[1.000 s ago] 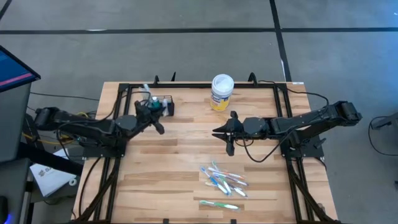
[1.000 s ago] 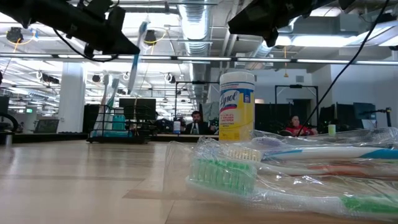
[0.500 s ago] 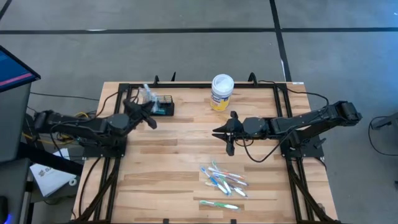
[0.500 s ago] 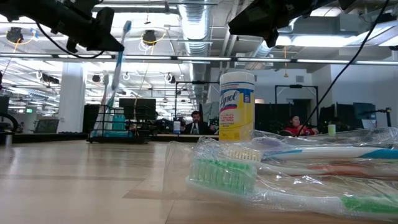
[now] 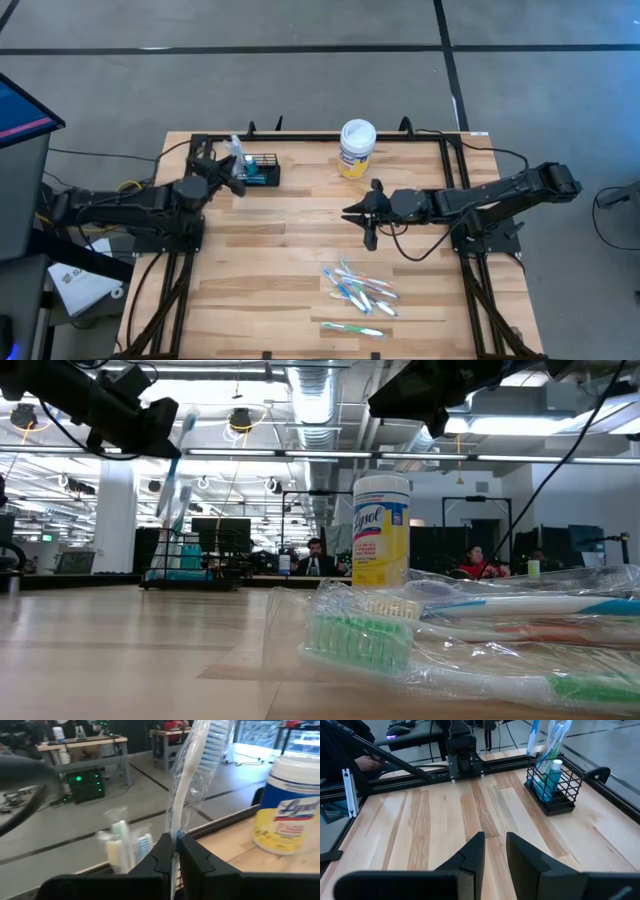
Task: Pick & Place toothbrushing station
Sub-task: Put the top blue toothbrush into the mesh organizer
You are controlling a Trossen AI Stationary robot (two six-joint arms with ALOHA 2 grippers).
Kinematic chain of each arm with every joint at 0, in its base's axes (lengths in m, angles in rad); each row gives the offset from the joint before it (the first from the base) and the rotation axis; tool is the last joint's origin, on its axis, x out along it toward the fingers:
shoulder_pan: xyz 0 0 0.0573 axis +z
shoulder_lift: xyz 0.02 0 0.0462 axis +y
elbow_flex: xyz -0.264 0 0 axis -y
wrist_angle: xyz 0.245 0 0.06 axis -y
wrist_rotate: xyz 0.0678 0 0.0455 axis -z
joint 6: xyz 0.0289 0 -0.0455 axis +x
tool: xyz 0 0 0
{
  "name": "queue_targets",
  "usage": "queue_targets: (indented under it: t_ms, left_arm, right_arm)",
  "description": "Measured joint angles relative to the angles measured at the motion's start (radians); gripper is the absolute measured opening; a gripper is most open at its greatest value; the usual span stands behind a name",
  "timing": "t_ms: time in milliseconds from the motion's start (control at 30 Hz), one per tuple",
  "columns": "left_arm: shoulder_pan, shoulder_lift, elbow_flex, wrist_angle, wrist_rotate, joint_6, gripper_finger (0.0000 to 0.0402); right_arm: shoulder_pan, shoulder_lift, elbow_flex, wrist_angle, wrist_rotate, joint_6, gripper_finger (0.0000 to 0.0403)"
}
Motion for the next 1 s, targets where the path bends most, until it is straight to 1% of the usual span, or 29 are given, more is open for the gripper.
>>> queue_targets:
  t_ms: [167,400,567,700,800,933,1000]
  left_arm:
    - [0.044,-0.009,0.000,-0.023,0.000,0.000,0.0005]
    - [0.107,-0.008,0.000,-0.022,0.011,0.000,0.0006]
    - [0.166,-0.001,0.000,-0.012,0.074,0.000,0.0006]
    - [0.218,0.020,0.000,-0.003,0.099,0.003,0.0006]
    - [0.255,0.030,-0.002,0.041,0.147,0.012,0.0006]
    - [0.294,0.036,-0.062,0.213,0.213,0.074,0.0006]
    - [0.314,0.036,-0.099,0.267,0.235,0.082,0.0006]
  right_arm:
    - [0.000,0.000,-0.028,0.009,0.000,0.006,0.0071]
    - [-0.001,0.000,-0.028,0.029,0.000,0.032,0.0071]
    - [-0.002,0.000,-0.028,0.044,0.000,0.028,0.0071]
    - [-0.001,0.000,-0.028,0.056,0.000,0.025,0.0071]
    - [-0.002,0.000,-0.028,0.057,0.000,0.025,0.0071]
    - [-0.006,0.000,-0.028,0.056,0.000,0.025,0.0071]
    - [-0.006,0.000,-0.028,0.055,0.000,0.025,0.0071]
